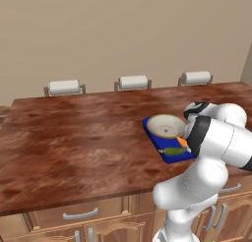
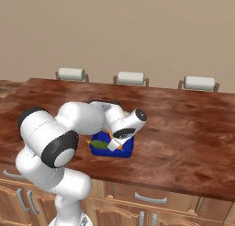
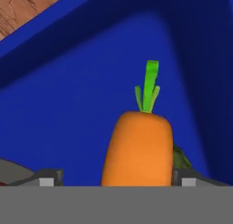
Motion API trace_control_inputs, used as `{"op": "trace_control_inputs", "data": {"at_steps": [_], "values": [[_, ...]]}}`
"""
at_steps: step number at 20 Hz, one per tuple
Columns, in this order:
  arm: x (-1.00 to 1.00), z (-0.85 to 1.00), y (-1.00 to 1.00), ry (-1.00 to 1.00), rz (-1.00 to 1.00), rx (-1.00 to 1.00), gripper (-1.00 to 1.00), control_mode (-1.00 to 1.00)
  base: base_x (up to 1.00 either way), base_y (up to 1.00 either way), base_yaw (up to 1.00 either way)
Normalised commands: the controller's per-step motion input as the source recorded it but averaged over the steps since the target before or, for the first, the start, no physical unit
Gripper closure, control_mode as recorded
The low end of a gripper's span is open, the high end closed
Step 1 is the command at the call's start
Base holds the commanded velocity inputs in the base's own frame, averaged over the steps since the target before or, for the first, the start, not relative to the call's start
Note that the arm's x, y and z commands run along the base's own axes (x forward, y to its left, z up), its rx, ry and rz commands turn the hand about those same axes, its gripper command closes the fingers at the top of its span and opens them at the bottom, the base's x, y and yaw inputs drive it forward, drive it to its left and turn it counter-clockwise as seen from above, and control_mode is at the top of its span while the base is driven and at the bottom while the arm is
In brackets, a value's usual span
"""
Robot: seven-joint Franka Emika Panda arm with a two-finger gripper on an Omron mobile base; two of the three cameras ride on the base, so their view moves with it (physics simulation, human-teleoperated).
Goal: Place the two vegetables and bowl onto the tray for setting up a vegetable dip station.
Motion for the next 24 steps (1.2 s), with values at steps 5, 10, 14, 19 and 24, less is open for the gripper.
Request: {"op": "trace_control_inputs", "data": {"at_steps": [5, 10, 14, 19, 24], "values": [[0.00, 0.00, -0.03, 0.00, 0.01, 0.00, -1.00, -1.00, 0.00, 0.00, 0.00], [-0.07, 0.04, -0.06, -0.02, 0.06, 0.01, -1.00, -1.00, 0.00, 0.00, 0.00], [-0.12, 0.11, -0.07, -0.05, 0.08, 0.01, -1.00, -1.00, 0.00, 0.00, 0.00], [-0.01, 0.19, -0.03, 0.00, 0.05, 0.00, -1.00, -1.00, 0.00, 0.00, 0.00], [0.02, 0.24, -0.01, 0.00, 0.01, 0.00, -1.00, -1.00, 0.00, 0.00, 0.00]]}}
